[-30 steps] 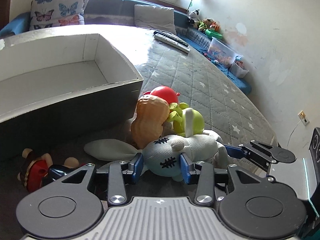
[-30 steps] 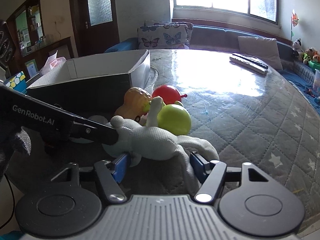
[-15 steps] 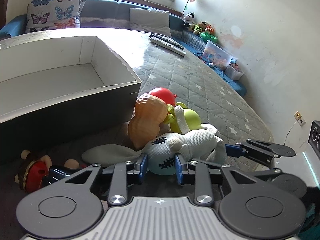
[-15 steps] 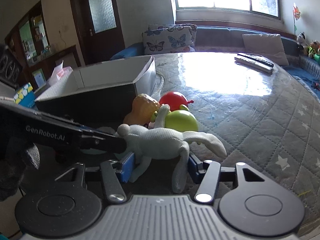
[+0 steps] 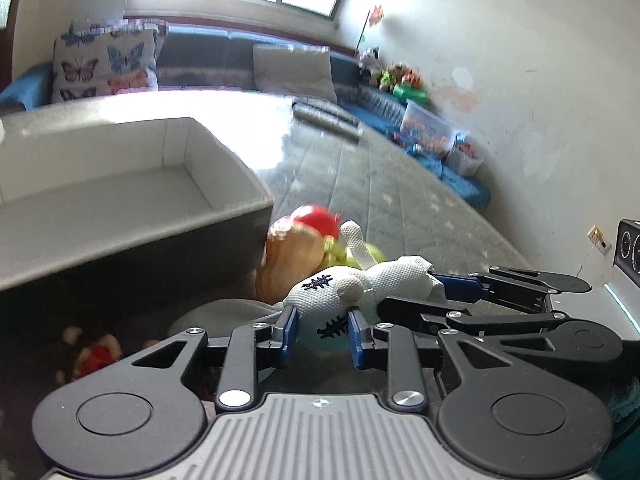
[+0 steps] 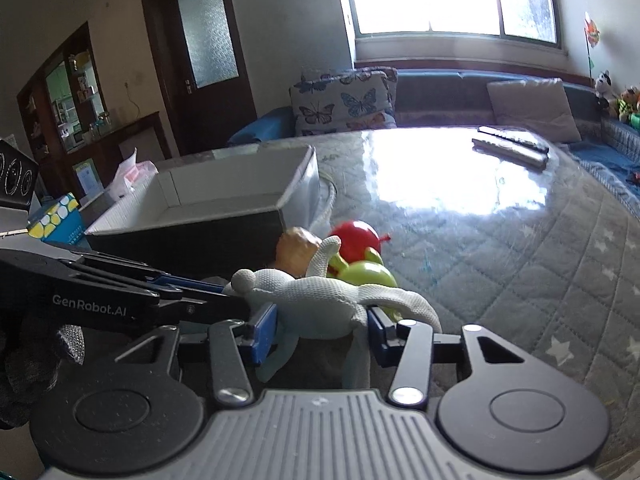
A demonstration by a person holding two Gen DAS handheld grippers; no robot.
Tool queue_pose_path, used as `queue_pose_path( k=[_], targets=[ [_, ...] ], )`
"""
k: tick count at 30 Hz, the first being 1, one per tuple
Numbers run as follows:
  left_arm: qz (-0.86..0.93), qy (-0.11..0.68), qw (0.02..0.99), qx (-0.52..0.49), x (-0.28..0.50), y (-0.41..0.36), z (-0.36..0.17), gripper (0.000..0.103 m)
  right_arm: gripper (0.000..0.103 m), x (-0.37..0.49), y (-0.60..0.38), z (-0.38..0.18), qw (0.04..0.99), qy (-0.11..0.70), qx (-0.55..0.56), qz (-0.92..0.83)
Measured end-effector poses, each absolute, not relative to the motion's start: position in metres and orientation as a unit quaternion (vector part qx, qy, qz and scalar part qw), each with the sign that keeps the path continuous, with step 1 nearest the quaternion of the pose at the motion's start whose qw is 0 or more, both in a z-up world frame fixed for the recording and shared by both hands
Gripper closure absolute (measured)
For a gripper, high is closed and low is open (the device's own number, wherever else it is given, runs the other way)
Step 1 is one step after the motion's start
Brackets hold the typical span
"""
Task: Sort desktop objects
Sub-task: 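Close the left tool on the white bunny plush and lift it, then carry the bunny over the grey box and open the left tool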
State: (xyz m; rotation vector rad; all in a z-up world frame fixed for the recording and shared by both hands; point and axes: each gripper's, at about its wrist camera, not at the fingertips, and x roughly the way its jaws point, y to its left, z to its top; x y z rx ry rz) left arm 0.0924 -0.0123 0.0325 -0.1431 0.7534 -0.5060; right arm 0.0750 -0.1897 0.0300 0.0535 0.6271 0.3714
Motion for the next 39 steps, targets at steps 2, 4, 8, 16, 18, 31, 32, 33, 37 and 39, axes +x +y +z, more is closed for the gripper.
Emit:
queue_pose_path(
  k=[2, 4, 8, 16, 18, 31, 32, 33, 37, 39],
  targets=[
    [-0.233, 0.346, 0.907, -0.065, 0.088, -0.007, 0.045, 0.074, 0.057, 0.076, -0.184, 0.040, 0.937, 0.294, 0.017, 0.189],
    [-0.220, 0.326, 0.917, -0.062, 0.085, -0.001, 0.057, 0.074, 0.057, 0.082, -0.174, 0.055, 0.940, 0.275, 0.004, 0.203],
    [-0.184, 0.287, 0.938, -0.063, 0.086, 0.023, 0.083, 0.074, 0.057, 0.104, -0.150, 0.082, 0.940, 0.243, -0.004, 0.241],
    [-0.106, 0.280, 0.951, -0.083, 0.130, 0.090, 0.092, 0.074, 0.057, 0.175, -0.086, 0.099, 0.920, 0.241, -0.013, 0.308],
    [-0.090, 0.292, 0.948, -0.092, 0.146, 0.108, 0.084, 0.074, 0.057, 0.197, -0.067, 0.094, 0.912, 0.257, -0.018, 0.318],
    [-0.032, 0.360, 0.922, -0.141, 0.220, 0.173, 0.026, 0.072, 0.054, 0.299, -0.008, 0.032, 0.874, 0.363, -0.019, 0.323],
    [-0.027, 0.365, 0.920, -0.141, 0.223, 0.174, 0.023, 0.072, 0.054, 0.300, -0.009, 0.031, 0.873, 0.368, -0.018, 0.320],
    [-0.023, 0.367, 0.919, -0.139, 0.225, 0.173, 0.020, 0.071, 0.053, 0.301, -0.009, 0.031, 0.872, 0.371, -0.017, 0.318],
    [-0.017, 0.370, 0.919, -0.137, 0.224, 0.172, 0.018, 0.071, 0.046, 0.298, -0.014, 0.034, 0.882, 0.355, -0.029, 0.310],
    [-0.012, 0.366, 0.921, -0.133, 0.221, 0.172, 0.021, 0.071, 0.046, 0.294, -0.014, 0.037, 0.884, 0.350, -0.037, 0.307]
  ],
)
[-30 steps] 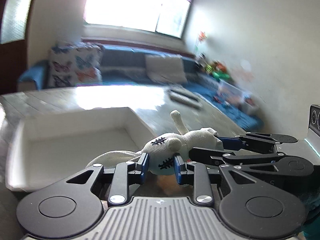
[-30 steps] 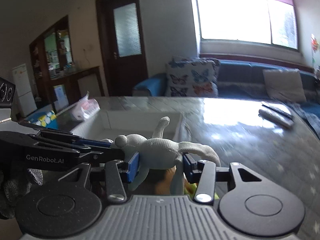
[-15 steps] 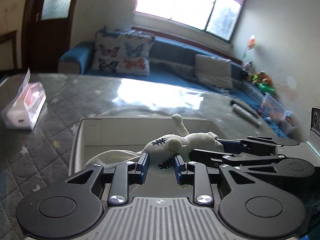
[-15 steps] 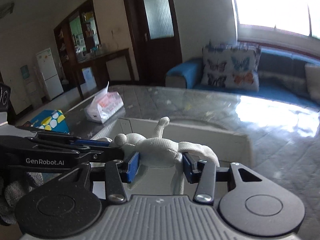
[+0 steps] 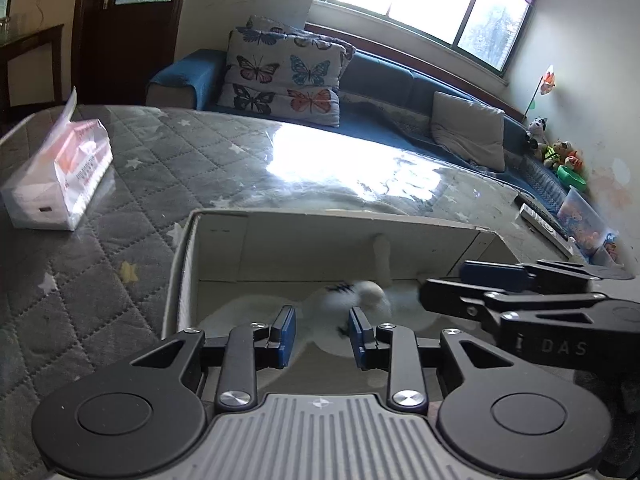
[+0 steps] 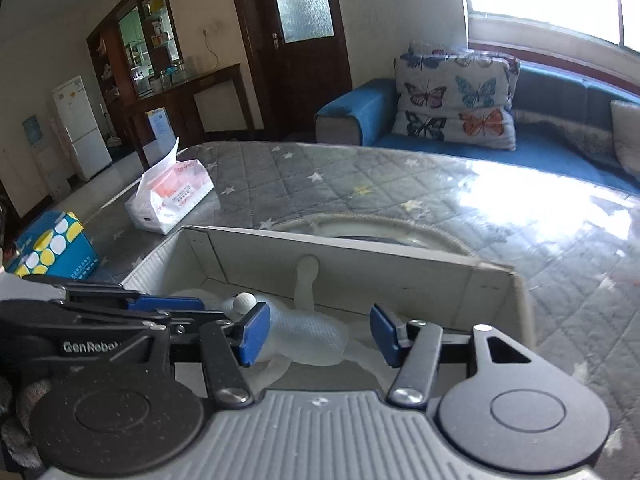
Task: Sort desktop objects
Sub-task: 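Carry the bunny over the grey box and open the left tool, then close the right tool on the black-and-red toy figure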
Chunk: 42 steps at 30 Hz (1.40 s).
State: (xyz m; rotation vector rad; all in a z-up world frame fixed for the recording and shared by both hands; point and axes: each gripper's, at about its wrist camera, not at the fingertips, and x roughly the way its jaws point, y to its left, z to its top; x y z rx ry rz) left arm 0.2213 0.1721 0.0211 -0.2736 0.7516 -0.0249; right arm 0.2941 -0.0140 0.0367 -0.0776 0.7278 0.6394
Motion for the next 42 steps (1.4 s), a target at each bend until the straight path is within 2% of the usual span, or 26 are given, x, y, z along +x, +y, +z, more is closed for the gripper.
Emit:
queue_pose_path(
  k=[8, 9, 11, 13, 16, 21, 25, 29, 35, 42],
  targets=[
    [-0.012, 0.349, 0.928, -0.131, 0.195, 0.164, 0.040, 0.071, 0.046, 0.260, -0.024, 0.054, 0.890, 0.320, -0.064, 0.318],
    [-0.013, 0.346, 0.929, -0.130, 0.190, 0.162, 0.043, 0.071, 0.044, 0.254, -0.025, 0.056, 0.891, 0.315, -0.068, 0.319],
    [-0.013, 0.340, 0.931, -0.129, 0.182, 0.160, 0.048, 0.071, 0.034, 0.241, -0.028, 0.058, 0.893, 0.306, -0.075, 0.323],
    [-0.017, 0.334, 0.934, -0.127, 0.172, 0.156, 0.052, 0.071, 0.032, 0.225, -0.029, 0.062, 0.893, 0.293, -0.087, 0.330],
    [-0.020, 0.328, 0.936, -0.123, 0.157, 0.149, 0.057, 0.071, 0.024, 0.202, -0.031, 0.065, 0.893, 0.277, -0.099, 0.340],
    [-0.024, 0.321, 0.939, -0.124, 0.129, 0.141, 0.061, 0.071, 0.017, 0.165, -0.042, 0.068, 0.894, 0.259, -0.094, 0.354],
    [-0.027, 0.318, 0.939, -0.128, 0.109, 0.139, 0.061, 0.071, 0.005, 0.138, -0.051, 0.065, 0.896, 0.245, -0.098, 0.358],
    [-0.030, 0.320, 0.938, -0.129, 0.090, 0.134, 0.057, 0.071, 0.000, 0.111, -0.060, 0.062, 0.895, 0.229, -0.098, 0.370],
    [-0.042, 0.325, 0.936, -0.129, 0.070, 0.127, 0.050, 0.071, 0.000, 0.086, -0.070, 0.052, 0.896, 0.223, -0.085, 0.376],
    [-0.069, 0.349, 0.925, -0.133, 0.056, 0.116, 0.034, 0.071, 0.000, 0.086, -0.064, 0.033, 0.877, 0.265, -0.076, 0.394]
  ],
)
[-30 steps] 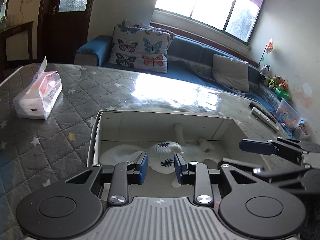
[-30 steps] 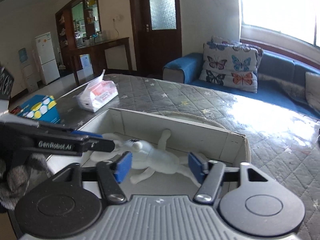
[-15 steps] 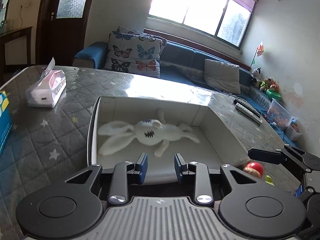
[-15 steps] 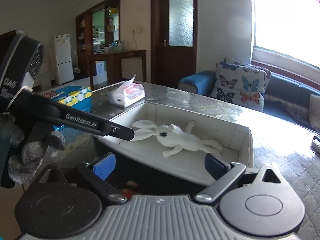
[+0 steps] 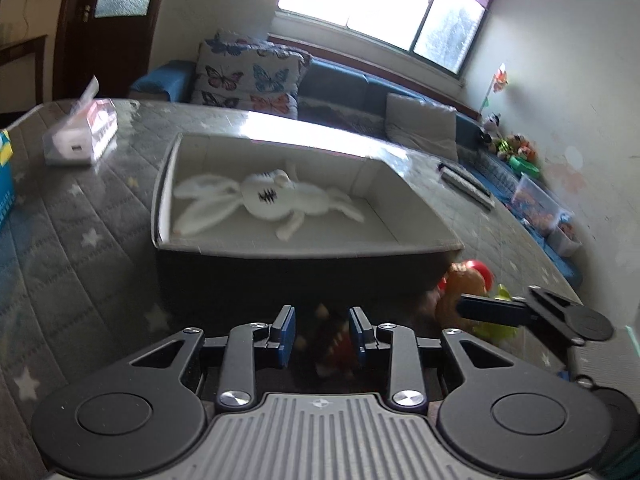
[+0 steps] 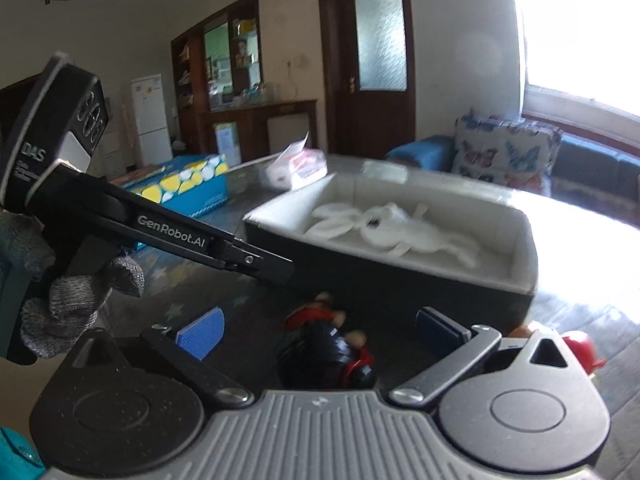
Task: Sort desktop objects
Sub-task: 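Close the right tool on the black-and-red toy figure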
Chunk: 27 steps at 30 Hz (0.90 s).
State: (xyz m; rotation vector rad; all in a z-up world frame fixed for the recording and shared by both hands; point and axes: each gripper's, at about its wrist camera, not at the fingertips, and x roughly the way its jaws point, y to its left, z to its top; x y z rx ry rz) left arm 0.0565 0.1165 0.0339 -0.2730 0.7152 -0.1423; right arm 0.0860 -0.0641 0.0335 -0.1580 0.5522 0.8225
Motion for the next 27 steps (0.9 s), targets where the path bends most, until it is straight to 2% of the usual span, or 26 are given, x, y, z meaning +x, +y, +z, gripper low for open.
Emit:
queue_pose_path(
  k=[6, 24, 27],
  targets=[
    [-0.078, 0.364, 0.917, -0.144, 0.056, 0.117, 0.024, 0.071, 0.000, 0.091, -0.055, 0.018, 0.863, 0.301, -0.076, 0.399],
    [-0.099, 0.371, 0.909, -0.162, 0.066, 0.114, 0.018, 0.070, 0.000, 0.101, -0.040, -0.010, 0.857, 0.324, -0.083, 0.392],
    [-0.097, 0.373, 0.907, -0.169, 0.066, 0.116, 0.018, 0.070, 0.003, 0.101, -0.039, -0.010, 0.858, 0.324, -0.085, 0.389]
  ],
)
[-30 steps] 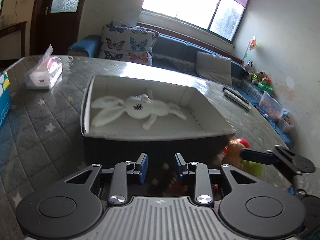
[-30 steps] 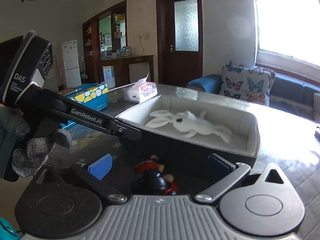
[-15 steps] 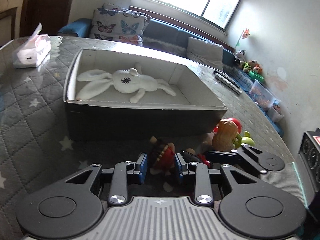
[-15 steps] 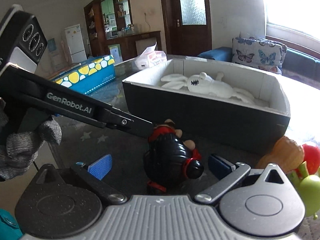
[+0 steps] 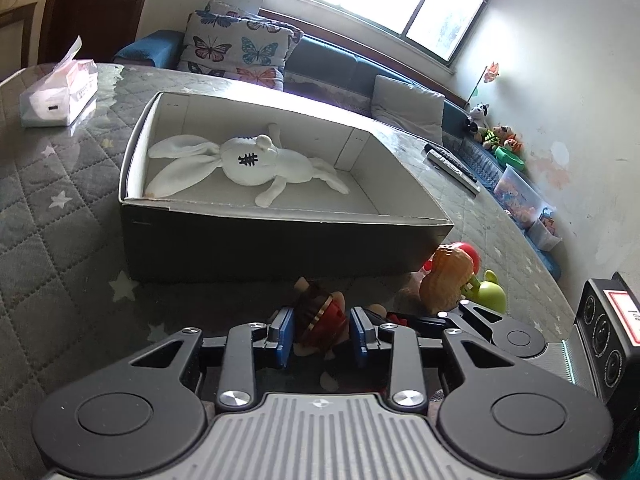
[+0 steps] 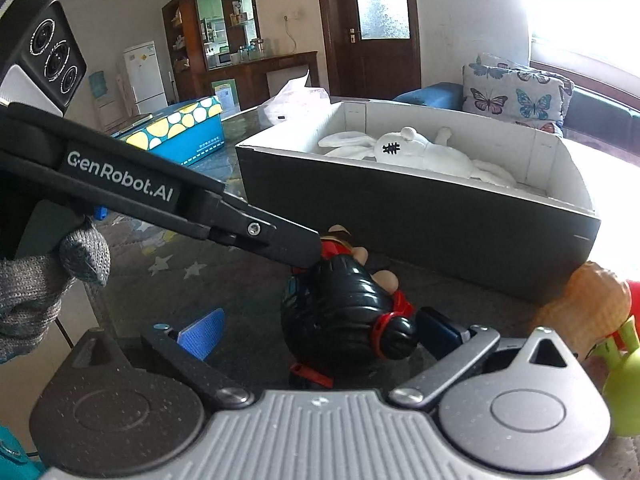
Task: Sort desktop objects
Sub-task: 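Close the right tool on the black-and-red toy figure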
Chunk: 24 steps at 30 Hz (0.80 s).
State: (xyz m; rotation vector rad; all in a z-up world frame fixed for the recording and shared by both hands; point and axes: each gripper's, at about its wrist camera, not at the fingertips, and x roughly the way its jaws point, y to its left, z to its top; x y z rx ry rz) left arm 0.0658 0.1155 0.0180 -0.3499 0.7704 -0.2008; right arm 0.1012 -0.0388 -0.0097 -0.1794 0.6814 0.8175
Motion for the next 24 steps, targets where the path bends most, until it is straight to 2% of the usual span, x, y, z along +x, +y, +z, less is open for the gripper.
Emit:
queue_pose_path(
  k=[4, 9, 15, 19, 24],
  targets=[
    [-0.094, 0.378, 0.901, -0.192, 0.065, 0.119, 0.015, 0.069, 0.009, 0.101, -0.038, -0.010, 0.858, 0.325, -0.091, 0.387],
    [-0.084, 0.386, 0.876, -0.277, 0.070, 0.127, 0.006, 0.067, 0.015, 0.101, -0.039, -0.009, 0.862, 0.324, -0.091, 0.379],
    [-0.075, 0.391, 0.855, -0.331, 0.074, 0.136, 0.003, 0.066, 0.024, 0.105, -0.044, -0.009, 0.865, 0.329, -0.084, 0.369],
    [-0.061, 0.396, 0.840, -0.367, 0.077, 0.139, -0.005, 0.065, 0.035, 0.108, -0.045, -0.011, 0.866, 0.335, -0.078, 0.363],
    [-0.051, 0.389, 0.836, -0.383, 0.080, 0.138, -0.009, 0.061, 0.037, 0.107, -0.045, -0.011, 0.866, 0.333, -0.080, 0.364]
  ],
)
